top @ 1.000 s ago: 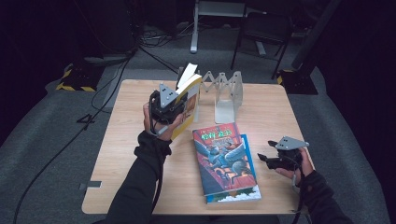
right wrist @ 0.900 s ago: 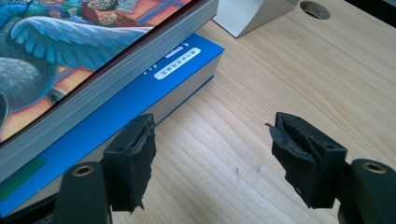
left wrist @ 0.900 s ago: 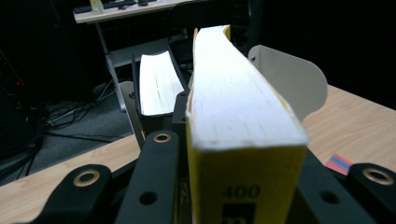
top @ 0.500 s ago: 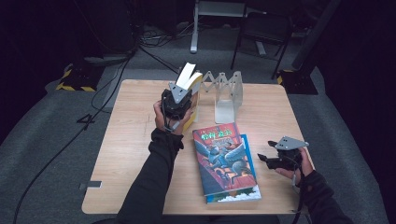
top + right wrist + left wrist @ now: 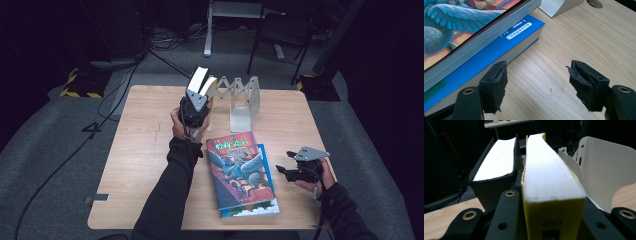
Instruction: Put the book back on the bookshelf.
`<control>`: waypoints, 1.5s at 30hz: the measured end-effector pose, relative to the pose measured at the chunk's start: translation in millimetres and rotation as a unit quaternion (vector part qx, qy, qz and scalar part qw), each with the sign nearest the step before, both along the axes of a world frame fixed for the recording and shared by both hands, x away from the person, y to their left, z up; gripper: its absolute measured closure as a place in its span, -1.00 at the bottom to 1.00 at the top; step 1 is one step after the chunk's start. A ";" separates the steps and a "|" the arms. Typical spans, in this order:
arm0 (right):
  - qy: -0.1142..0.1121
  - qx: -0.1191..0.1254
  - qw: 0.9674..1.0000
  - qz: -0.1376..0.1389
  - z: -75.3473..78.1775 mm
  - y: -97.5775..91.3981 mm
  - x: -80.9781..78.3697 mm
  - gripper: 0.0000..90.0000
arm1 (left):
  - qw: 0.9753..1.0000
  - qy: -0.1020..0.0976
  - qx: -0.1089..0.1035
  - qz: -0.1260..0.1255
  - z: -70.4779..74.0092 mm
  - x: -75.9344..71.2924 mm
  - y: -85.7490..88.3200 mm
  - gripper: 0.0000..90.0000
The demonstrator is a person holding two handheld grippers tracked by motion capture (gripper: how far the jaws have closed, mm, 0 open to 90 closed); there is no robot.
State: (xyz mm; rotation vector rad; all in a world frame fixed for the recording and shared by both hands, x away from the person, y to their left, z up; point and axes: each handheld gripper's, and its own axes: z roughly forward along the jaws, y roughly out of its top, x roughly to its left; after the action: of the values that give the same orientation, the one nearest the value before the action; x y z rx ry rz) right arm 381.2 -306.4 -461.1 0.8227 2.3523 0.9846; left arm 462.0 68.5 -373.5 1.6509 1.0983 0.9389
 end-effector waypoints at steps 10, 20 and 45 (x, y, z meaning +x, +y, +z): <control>0.003 -0.011 1.000 0.010 -0.9 3.7 -1.4 -0.31 | 0.999 0.000 0.013 0.035 -5.7 -10.6 3.1 0.58; 0.012 -0.020 1.000 0.019 -3.5 6.6 -1.6 -0.31 | 0.998 -0.007 -0.003 0.070 -10.0 -3.9 -15.8 0.61; 0.021 -0.026 0.999 0.026 -4.6 8.7 -2.4 -0.33 | 0.998 0.055 0.013 0.029 -69.8 -31.9 3.2 0.32</control>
State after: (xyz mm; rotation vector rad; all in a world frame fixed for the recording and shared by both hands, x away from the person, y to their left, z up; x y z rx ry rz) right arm 378.7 -297.7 -465.7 0.7738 2.4360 0.9322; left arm 430.1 71.7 -443.3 1.7171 1.2184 0.9126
